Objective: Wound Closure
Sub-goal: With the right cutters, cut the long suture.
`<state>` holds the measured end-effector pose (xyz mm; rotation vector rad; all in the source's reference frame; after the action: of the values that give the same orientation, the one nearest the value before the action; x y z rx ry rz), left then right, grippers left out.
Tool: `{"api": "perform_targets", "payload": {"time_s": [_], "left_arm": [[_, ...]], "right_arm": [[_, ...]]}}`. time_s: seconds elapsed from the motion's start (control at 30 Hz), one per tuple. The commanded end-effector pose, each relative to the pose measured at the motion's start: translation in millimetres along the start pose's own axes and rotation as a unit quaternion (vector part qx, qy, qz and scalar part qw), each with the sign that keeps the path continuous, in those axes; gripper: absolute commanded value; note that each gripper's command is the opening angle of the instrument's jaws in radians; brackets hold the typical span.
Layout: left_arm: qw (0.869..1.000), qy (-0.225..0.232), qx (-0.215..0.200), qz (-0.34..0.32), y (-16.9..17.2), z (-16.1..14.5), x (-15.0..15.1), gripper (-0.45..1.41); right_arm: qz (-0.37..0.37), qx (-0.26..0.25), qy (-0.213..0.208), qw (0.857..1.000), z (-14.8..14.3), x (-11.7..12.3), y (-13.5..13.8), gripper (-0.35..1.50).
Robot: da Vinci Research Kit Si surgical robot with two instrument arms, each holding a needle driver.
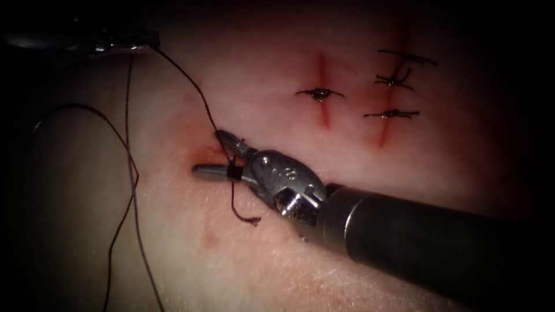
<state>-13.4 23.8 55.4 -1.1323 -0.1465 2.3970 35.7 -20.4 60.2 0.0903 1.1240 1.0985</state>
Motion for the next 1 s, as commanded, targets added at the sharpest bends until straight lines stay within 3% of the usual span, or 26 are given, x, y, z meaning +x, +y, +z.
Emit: {"api": "perform_targets", "payload": {"time_s": [0.03,0.9,0.93,0.97,1.0], "left_arm": [[1.000,0.002,0.000,0.000,0.1,0.7,0.1,-0.45],[1.000,0.015,-0.007,0.010,1.9,0.2,1.4,-0.45],[1.000,0.015,-0.007,0.011,1.9,0.2,1.4,-0.45],[1.000,0.015,-0.007,0.011,2.0,0.3,1.4,-0.45],[1.000,0.015,-0.006,0.011,2.0,0.3,1.4,-0.45]], "right_arm": [[0.000,0.000,0.002,1.000,1.3,0.2,-0.1,1.19],[-0.026,0.007,-0.006,1.000,5.3,0.3,-1.4,1.16],[-0.026,0.007,-0.008,1.000,5.3,0.3,-1.4,1.09],[-0.026,0.008,-0.009,1.000,5.3,0.3,-1.4,0.84],[-0.026,0.001,-0.009,1.000,5.1,0.3,-1.4,0.39]]}}
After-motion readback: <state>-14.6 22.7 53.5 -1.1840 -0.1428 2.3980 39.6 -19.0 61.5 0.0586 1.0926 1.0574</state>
